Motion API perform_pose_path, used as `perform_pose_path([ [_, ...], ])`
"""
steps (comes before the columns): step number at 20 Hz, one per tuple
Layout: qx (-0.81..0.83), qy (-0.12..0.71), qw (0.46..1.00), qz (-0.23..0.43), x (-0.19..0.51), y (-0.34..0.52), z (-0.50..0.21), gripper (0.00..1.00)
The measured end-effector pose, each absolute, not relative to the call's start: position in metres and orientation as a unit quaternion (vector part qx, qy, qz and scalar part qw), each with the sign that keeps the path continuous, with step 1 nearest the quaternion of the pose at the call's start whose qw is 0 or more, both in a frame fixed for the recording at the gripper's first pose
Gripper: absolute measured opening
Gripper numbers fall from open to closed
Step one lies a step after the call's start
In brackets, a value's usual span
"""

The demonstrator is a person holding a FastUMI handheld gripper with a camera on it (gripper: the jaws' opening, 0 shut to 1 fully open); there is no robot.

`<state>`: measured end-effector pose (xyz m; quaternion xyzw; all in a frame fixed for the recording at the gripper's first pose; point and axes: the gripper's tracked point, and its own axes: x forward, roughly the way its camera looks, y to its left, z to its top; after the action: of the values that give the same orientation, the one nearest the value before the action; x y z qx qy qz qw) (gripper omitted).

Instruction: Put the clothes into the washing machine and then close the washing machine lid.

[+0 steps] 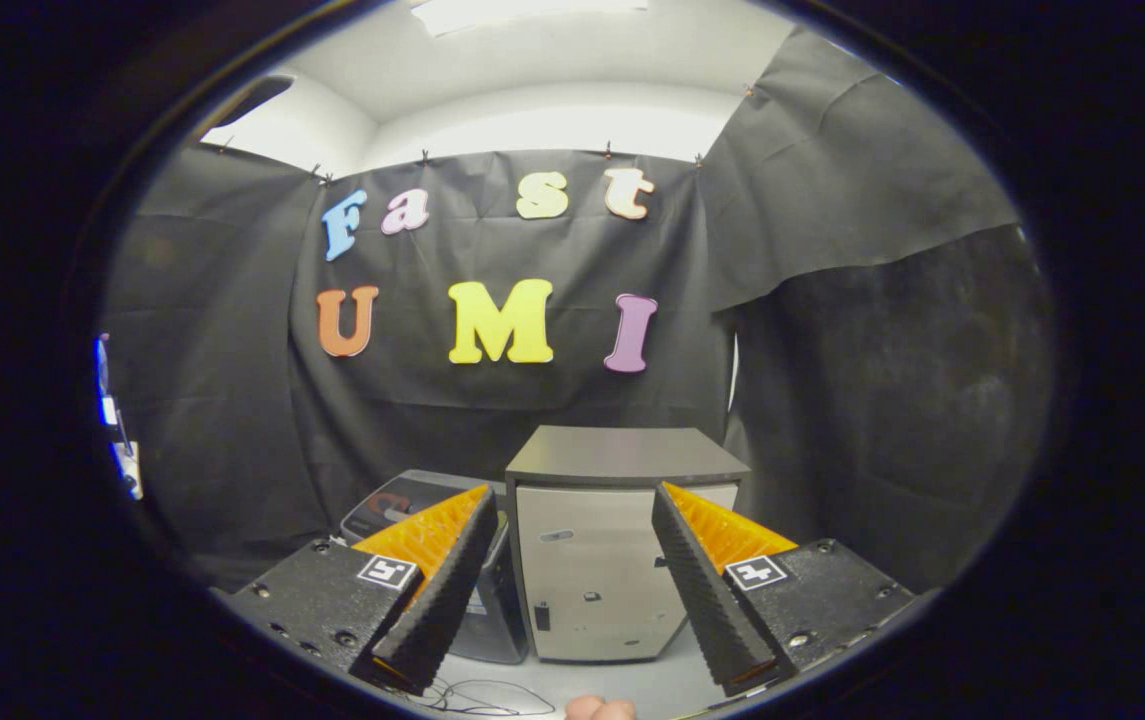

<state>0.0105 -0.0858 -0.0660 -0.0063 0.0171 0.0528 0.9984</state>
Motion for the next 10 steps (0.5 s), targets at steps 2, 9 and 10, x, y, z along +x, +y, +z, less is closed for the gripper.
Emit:
perform_pose_path([
  [2, -0.005, 0.021, 0.998, 0.053, 0.0096, -0.0867, -0.0667, 0.97],
  [9, -0.002, 0.017, 0.998, 0.058, 0.0110, -0.0858, -0.0652, 0.97],
  [10, 0.000, 0.018, 0.998, 0.059, 0.0122, -0.0847, -0.0654, 0.97],
])
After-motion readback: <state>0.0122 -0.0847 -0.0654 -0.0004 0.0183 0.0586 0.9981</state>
